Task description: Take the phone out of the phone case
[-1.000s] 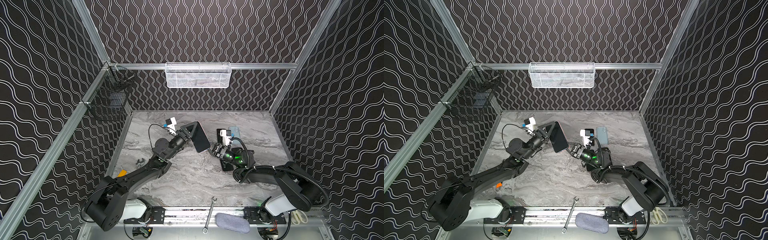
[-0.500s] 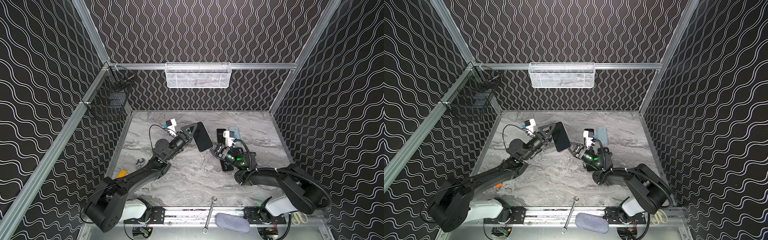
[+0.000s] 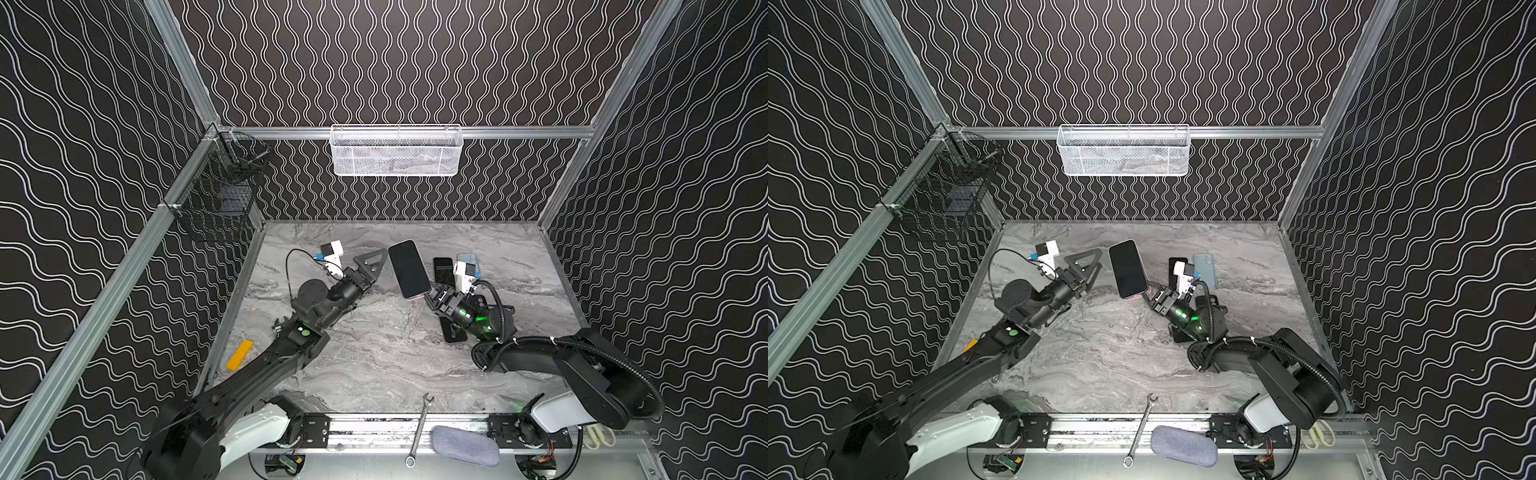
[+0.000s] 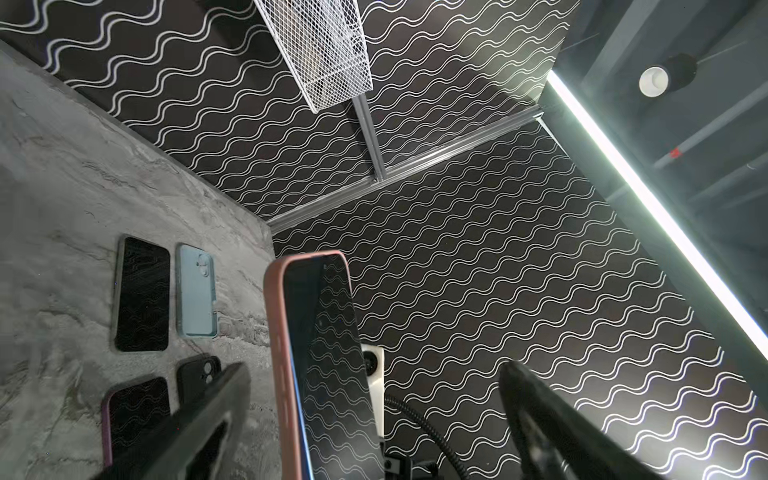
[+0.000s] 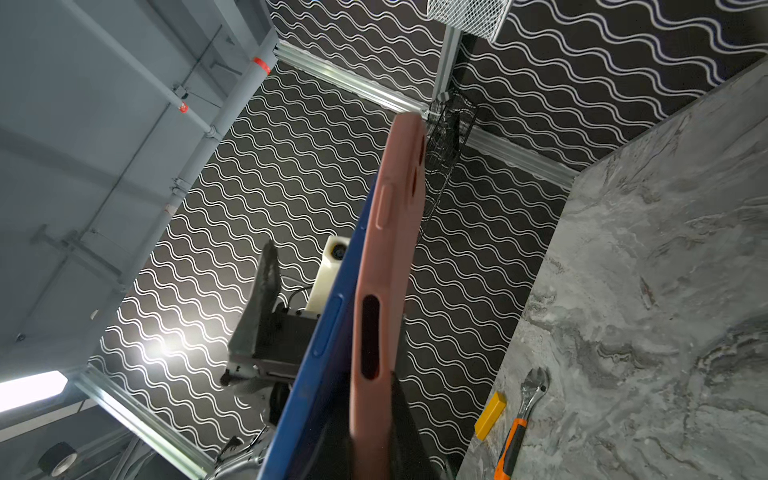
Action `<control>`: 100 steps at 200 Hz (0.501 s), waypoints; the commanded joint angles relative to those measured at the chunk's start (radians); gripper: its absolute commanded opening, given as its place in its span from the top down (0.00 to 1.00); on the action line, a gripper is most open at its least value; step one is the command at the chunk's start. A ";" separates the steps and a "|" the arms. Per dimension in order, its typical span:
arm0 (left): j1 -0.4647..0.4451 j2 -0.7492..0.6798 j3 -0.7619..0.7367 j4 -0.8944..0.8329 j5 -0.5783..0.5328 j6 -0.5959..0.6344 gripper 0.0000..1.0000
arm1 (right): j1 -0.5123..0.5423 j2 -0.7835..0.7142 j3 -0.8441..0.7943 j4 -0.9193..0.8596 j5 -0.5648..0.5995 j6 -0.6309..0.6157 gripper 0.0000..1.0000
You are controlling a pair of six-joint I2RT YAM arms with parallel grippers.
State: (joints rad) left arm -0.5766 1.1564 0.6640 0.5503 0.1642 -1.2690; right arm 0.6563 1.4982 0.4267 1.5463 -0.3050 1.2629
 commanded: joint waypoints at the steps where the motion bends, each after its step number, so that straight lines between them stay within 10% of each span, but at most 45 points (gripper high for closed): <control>1: -0.001 -0.053 0.040 -0.352 0.008 0.026 0.01 | -0.011 0.011 0.006 0.114 0.034 -0.025 0.90; 100: -0.072 -0.053 0.057 -0.330 0.163 -0.240 0.01 | -0.029 0.137 0.066 0.154 0.061 -0.053 0.91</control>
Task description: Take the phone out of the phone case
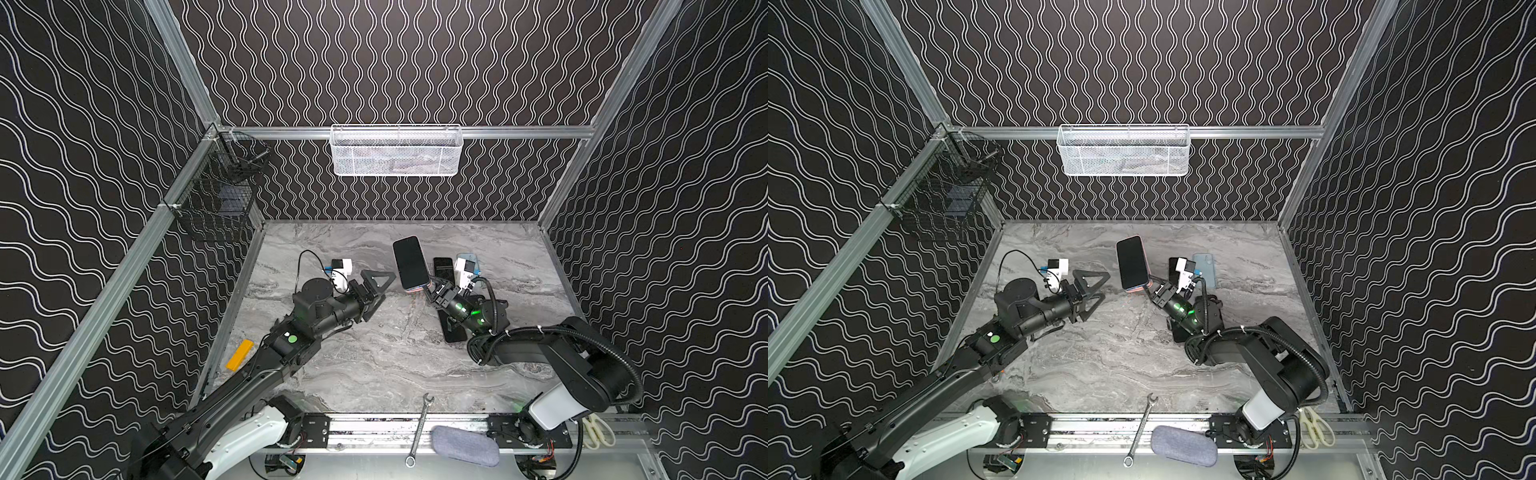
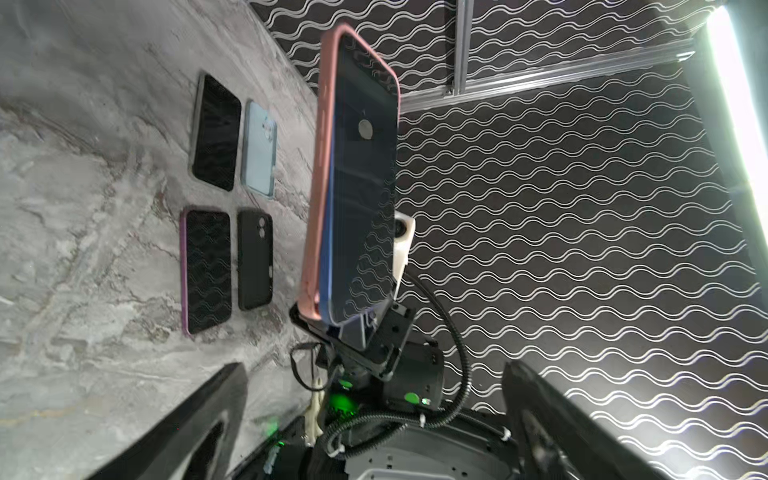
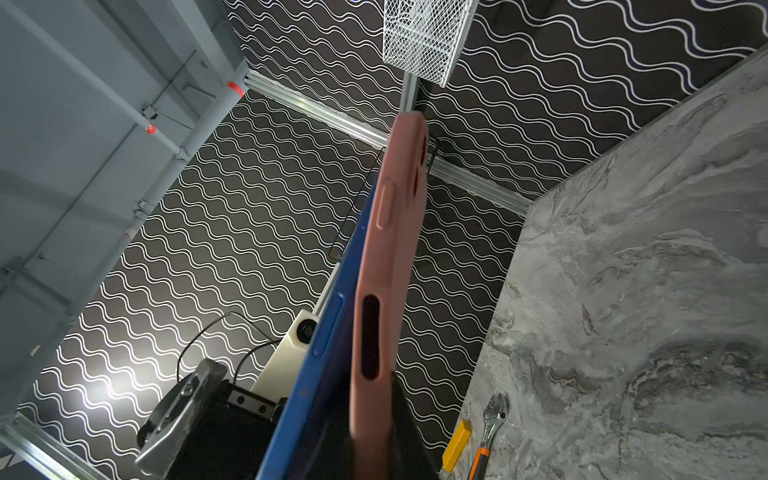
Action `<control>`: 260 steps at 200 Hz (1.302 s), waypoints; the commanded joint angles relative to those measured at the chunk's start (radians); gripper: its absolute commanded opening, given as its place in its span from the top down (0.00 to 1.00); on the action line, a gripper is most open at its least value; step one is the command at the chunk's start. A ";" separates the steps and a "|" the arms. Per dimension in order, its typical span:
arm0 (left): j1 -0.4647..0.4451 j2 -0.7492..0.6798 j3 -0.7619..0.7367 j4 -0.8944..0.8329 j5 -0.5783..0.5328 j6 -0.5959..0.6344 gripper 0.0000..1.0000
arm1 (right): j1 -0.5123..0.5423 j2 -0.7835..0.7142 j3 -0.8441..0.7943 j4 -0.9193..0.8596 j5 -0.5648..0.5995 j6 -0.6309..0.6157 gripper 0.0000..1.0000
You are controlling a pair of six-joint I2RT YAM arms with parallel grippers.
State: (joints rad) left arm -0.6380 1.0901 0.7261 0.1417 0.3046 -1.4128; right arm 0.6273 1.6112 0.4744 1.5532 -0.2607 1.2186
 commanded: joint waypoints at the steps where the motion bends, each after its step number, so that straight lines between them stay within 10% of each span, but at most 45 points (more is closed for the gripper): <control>1: -0.012 0.014 -0.007 0.081 0.022 -0.100 0.01 | 0.000 0.026 0.019 0.149 0.018 -0.008 0.91; 260: -0.100 0.246 -0.033 0.408 -0.087 -0.276 0.06 | 0.056 -0.041 -0.076 0.173 0.089 -0.053 0.92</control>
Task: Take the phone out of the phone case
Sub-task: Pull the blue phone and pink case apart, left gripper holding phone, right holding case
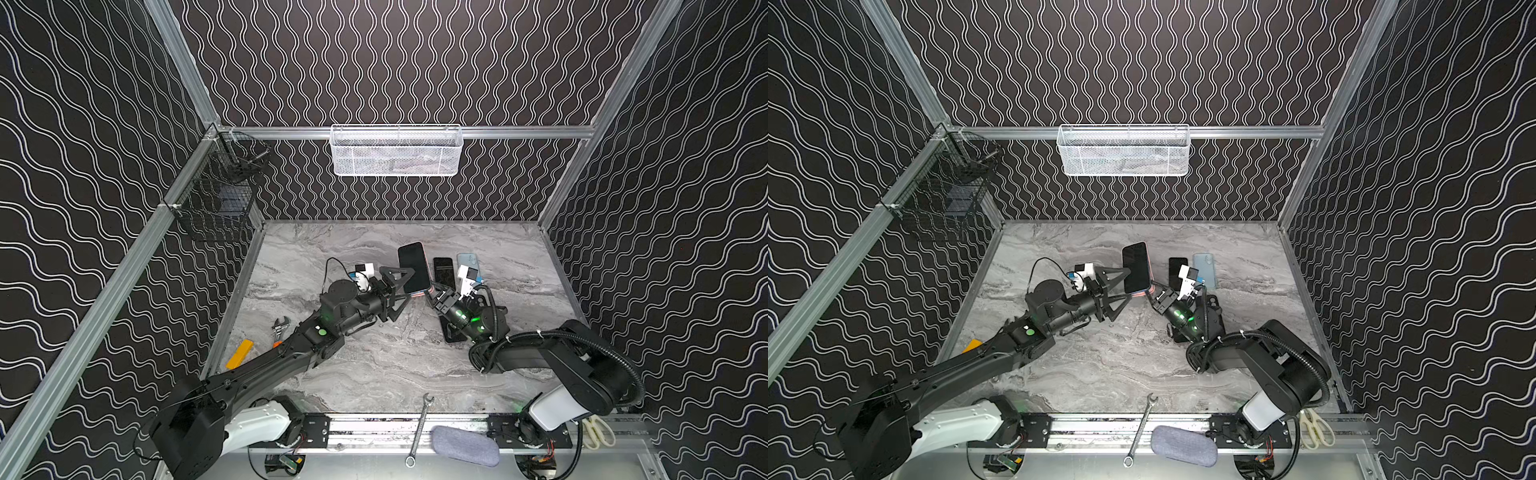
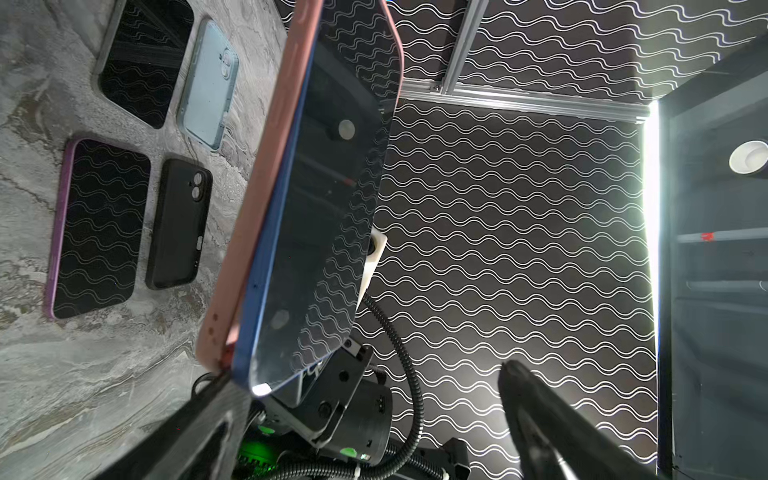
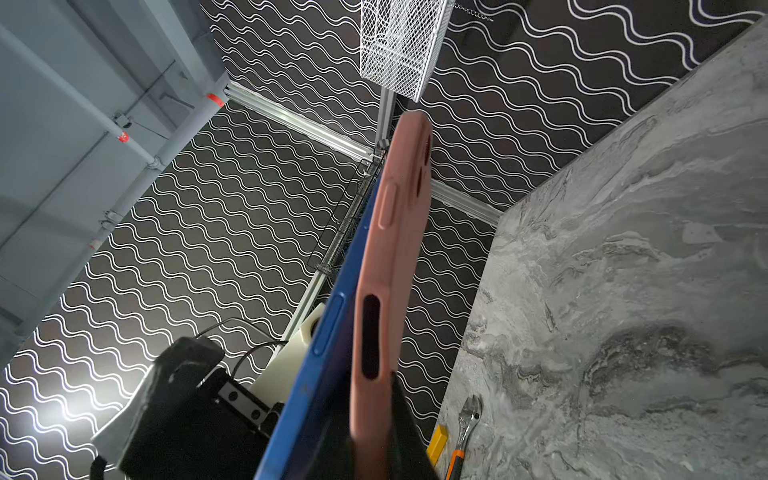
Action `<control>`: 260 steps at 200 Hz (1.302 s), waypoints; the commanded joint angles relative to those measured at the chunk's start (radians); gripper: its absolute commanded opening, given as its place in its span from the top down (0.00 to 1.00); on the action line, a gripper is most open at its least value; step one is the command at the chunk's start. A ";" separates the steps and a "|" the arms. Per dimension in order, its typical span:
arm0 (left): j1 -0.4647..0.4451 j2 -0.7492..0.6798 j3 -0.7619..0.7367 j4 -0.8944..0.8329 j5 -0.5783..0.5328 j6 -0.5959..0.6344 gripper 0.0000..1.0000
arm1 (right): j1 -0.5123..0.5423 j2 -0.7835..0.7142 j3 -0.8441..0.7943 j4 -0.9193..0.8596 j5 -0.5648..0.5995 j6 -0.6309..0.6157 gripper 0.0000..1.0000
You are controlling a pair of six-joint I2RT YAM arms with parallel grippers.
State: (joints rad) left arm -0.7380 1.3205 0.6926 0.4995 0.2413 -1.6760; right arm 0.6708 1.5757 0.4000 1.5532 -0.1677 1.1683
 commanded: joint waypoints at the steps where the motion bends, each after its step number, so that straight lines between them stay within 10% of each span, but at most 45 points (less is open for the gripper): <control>1: 0.000 0.016 0.002 0.052 -0.023 -0.013 0.06 | 0.014 -0.004 -0.001 0.174 -0.004 -0.002 0.92; 165: 0.015 0.054 0.049 0.063 -0.042 0.125 1.00 | 0.058 0.002 -0.061 0.170 0.052 -0.036 0.92; 260: 0.029 0.026 0.146 0.065 0.021 0.116 1.00 | 0.056 0.058 -0.089 0.169 0.103 -0.051 0.92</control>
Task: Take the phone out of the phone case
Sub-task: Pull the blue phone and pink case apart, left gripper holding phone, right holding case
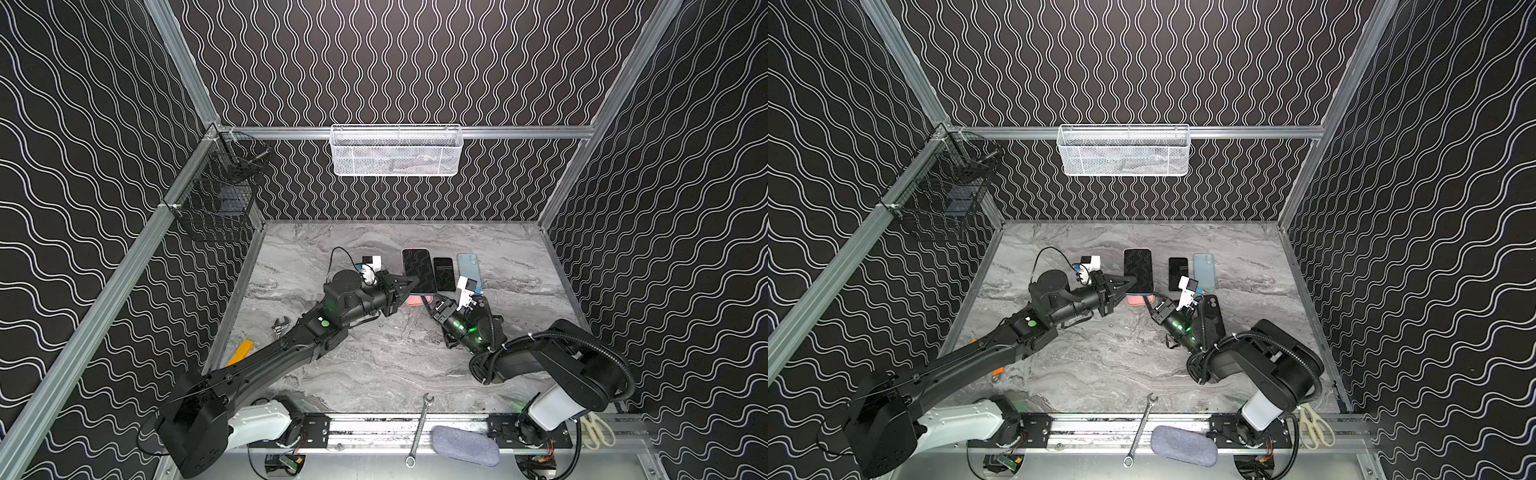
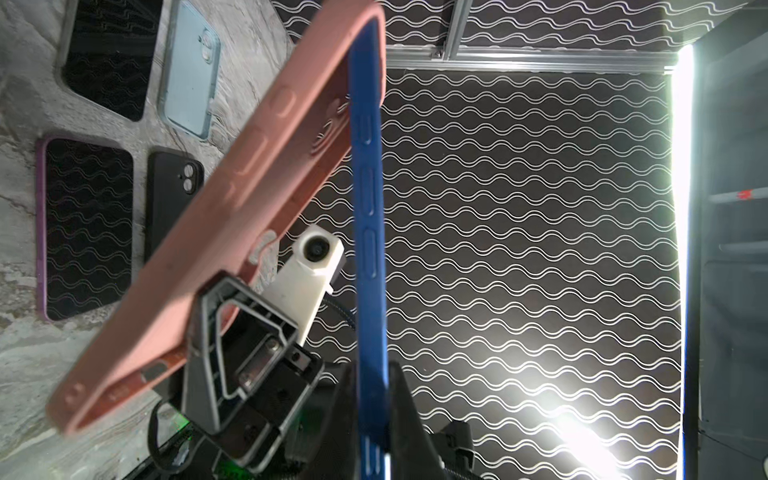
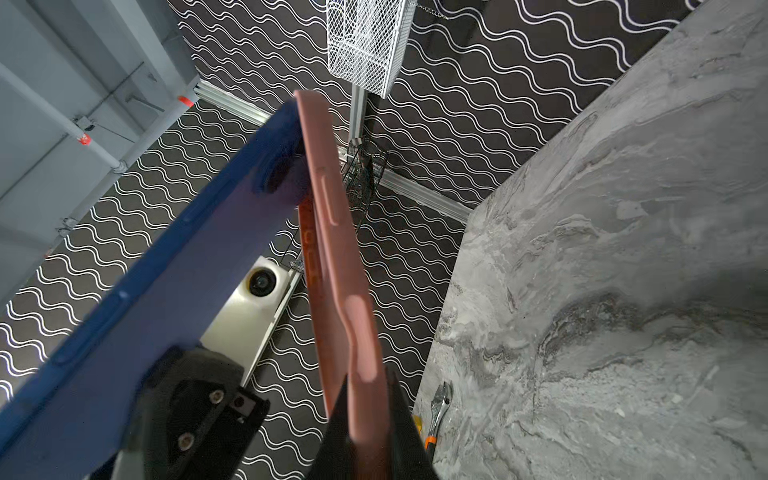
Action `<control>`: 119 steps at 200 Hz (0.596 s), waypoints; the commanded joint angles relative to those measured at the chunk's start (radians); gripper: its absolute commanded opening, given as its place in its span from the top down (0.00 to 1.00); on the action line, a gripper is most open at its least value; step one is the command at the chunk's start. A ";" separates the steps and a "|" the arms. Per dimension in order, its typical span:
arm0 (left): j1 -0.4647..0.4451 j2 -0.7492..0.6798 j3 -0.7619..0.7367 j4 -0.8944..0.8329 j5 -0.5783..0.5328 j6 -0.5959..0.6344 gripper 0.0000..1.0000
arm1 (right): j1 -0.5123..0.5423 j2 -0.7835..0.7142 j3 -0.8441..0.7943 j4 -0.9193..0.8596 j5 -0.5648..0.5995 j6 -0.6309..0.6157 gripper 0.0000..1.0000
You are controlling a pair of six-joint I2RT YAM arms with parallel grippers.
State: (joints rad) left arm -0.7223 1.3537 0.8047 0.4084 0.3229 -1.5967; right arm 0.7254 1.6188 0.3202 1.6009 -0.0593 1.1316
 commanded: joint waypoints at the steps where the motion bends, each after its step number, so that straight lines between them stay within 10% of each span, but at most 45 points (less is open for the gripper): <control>1: 0.014 -0.007 0.035 0.156 -0.061 0.035 1.00 | 0.002 0.016 -0.009 0.122 -0.005 -0.015 0.92; 119: 0.025 0.011 0.087 0.249 0.028 -0.097 1.00 | -0.030 0.059 -0.057 0.124 0.049 -0.023 0.92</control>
State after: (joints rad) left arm -0.7116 1.3613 0.8658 0.3367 0.4152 -1.7130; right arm 0.6994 1.6646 0.2775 1.6047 -0.0166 1.1133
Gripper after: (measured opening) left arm 0.105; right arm 0.116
